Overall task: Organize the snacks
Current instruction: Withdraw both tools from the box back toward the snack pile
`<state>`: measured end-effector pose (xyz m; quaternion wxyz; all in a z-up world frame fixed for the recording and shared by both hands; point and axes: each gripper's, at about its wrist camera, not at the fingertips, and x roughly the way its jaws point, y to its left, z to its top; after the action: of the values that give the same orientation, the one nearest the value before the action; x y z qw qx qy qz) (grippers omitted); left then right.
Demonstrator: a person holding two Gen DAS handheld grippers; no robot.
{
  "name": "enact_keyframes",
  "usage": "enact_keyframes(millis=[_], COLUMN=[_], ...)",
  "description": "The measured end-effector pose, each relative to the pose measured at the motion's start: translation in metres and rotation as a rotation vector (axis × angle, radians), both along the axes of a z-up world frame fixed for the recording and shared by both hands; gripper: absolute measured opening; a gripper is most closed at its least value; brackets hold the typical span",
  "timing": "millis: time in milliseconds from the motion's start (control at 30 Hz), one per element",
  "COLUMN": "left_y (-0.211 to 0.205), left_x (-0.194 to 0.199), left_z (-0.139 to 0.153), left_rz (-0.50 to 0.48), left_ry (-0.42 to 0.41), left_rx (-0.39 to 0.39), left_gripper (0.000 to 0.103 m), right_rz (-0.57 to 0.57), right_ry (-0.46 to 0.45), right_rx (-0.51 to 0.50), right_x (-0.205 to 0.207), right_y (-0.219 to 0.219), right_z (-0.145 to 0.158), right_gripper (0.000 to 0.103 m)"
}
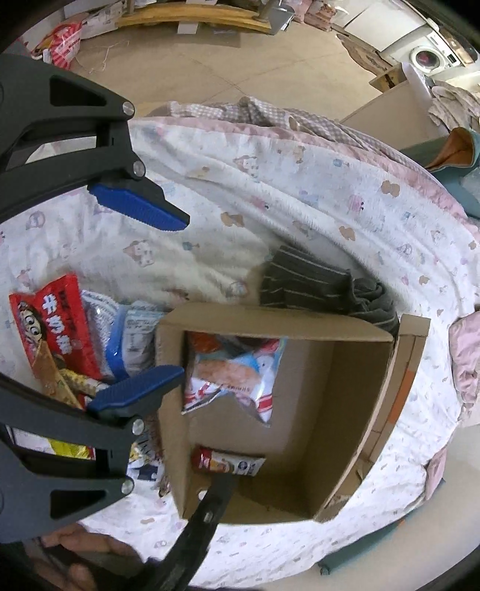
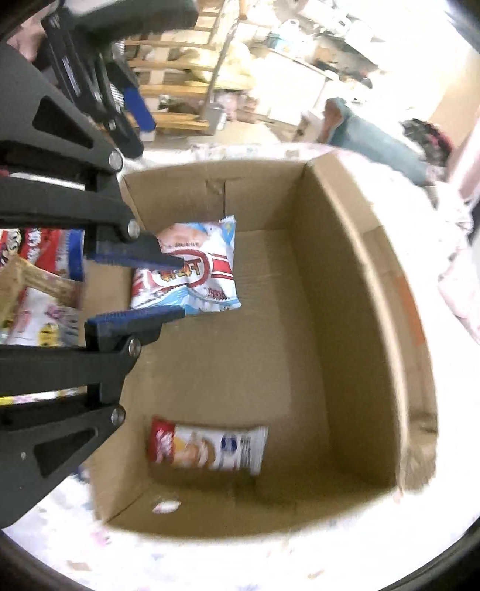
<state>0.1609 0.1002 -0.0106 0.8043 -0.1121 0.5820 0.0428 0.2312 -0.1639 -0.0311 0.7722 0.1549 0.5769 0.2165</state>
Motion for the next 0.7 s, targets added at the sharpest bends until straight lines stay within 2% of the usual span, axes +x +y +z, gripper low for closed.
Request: enact_keyframes(millis=[67, 133, 200, 400, 500, 700], left_y=[-0.004, -0.008, -0.013, -0.027, -0.03, -0.026], left_x=[-0.007, -0.014, -0.022, -0.047, -0.058, -0.086], left_z=[0.003, 0.006, 0.007, 0.008, 0.007, 0.004], left_rz=[-0.003, -0.013, -0.023, -0.055, -0.067, -0.056], left_ry=[-0.006, -0.01, -0.013, -0.033, -0.037, -0.035], left_rx=[-0.01, -0.012, -0.007, 0.032, 0.045, 0.062], left_gripper=[0.072, 0.072, 0.072, 0.072, 0.072, 0.072], right_rz=[-0.05, -0.08, -0.085, -0.114, -0.119, -0.118], right_ry=[-0.036, -0.08, -0.091, -0.138, -0.182, -0.206], right_rx=[0.005, -0.009, -0.023, -0.08, -0.157, -0.187], right_x=[-0.019, -0.034, -0.058, -0.091, -0.109, -0.14], right_y=[-0.014, -0.016, -0.014, -0.013, -0.015, -0.031], right_z=[0.012, 0.024, 0.031, 0.049, 0.05, 0.05], right_gripper=[0.072, 0.073, 0.073, 0.075, 0.077, 0.077])
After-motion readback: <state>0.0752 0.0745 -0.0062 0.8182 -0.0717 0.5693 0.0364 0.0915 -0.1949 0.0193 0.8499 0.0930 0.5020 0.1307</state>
